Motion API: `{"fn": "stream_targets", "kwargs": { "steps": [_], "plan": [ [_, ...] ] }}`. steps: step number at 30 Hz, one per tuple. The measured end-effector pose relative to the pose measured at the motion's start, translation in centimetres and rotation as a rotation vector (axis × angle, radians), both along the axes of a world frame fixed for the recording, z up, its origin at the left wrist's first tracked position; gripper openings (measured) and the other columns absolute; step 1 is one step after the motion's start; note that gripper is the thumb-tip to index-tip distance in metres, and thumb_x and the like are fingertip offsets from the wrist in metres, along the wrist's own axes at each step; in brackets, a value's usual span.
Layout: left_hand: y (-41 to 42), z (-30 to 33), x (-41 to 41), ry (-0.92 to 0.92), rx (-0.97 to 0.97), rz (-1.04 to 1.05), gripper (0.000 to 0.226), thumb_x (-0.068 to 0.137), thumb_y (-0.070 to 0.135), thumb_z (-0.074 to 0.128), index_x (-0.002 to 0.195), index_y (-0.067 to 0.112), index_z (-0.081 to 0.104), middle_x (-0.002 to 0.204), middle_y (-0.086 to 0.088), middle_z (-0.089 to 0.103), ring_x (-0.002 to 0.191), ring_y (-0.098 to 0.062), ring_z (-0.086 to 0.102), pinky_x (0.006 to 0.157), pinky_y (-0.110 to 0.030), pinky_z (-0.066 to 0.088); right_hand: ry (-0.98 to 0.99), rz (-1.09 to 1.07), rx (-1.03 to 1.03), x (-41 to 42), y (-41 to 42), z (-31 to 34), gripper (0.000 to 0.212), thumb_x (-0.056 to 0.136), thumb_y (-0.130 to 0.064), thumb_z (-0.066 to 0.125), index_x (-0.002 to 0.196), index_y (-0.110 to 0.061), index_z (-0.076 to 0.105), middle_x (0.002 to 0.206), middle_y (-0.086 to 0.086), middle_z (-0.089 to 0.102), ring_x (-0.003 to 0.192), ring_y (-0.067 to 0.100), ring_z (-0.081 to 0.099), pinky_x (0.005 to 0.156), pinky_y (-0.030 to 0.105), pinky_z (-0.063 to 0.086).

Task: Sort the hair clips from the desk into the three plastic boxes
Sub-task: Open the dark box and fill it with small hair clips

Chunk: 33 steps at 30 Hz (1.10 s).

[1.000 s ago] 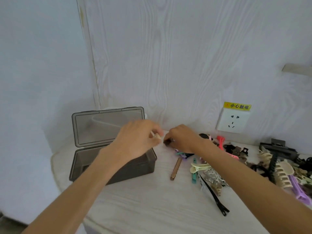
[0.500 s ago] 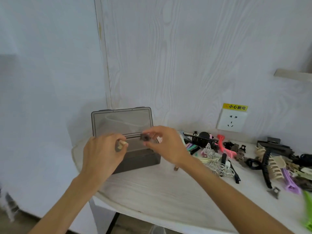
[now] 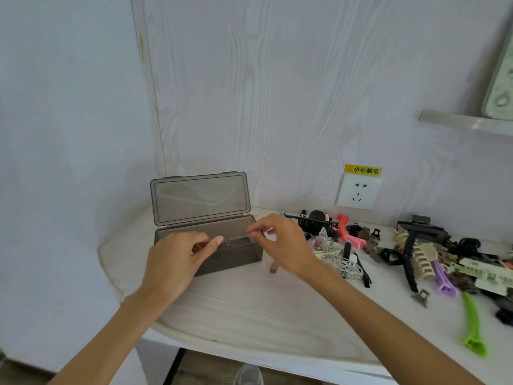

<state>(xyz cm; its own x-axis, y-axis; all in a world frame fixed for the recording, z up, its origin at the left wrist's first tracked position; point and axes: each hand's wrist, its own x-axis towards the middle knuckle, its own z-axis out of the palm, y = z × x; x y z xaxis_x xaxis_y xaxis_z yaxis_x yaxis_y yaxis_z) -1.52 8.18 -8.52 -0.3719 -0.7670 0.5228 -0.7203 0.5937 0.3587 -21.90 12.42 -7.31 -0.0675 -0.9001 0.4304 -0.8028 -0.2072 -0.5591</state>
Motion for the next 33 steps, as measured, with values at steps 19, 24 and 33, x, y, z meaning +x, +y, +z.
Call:
{"fn": "stream_targets", "kwargs": {
  "steps": [19,24,33],
  "plan": [
    [4.9,1.8,-18.4,-0.148,0.077,-0.556,0.028,0.095,0.042,0.042,0.121,0.039,0.053,0.124,0.015,0.055,0.112,-0.006,0.048,0.089,-0.032,0.046,0.27,-0.457,0.285,-15.3,9.1,1.9,0.023,0.088,-0.012,0.055,0.109,-0.014,0.064,0.109,0.004,0.068,0.099,0.022,0.062,0.081,0.034,0.05],
    [4.8,-1.2,-23.4,-0.194,0.009,-0.471,0.029,0.095,0.042,0.041,0.118,0.035,0.058,0.122,0.01,0.055,0.107,-0.012,0.051,0.081,-0.024,0.034,0.284,-0.509,0.311,-16.9,9.9,0.0,0.045,0.082,-0.025,0.065,0.124,-0.019,0.049,0.122,0.003,0.054,0.113,0.019,0.051,0.091,0.03,0.043],
    [2.0,-1.1,-24.6,-0.189,-0.142,-0.096,0.03,0.095,0.035,0.041,0.116,0.028,0.061,0.106,0.006,0.062,0.102,-0.017,0.047,0.081,-0.031,0.027,0.28,-0.531,0.259,-20.4,8.5,-1.8,0.055,0.084,-0.015,0.057,0.135,-0.02,0.041,0.138,0.002,0.048,0.131,0.019,0.036,0.11,0.033,0.024]
  ]
}}
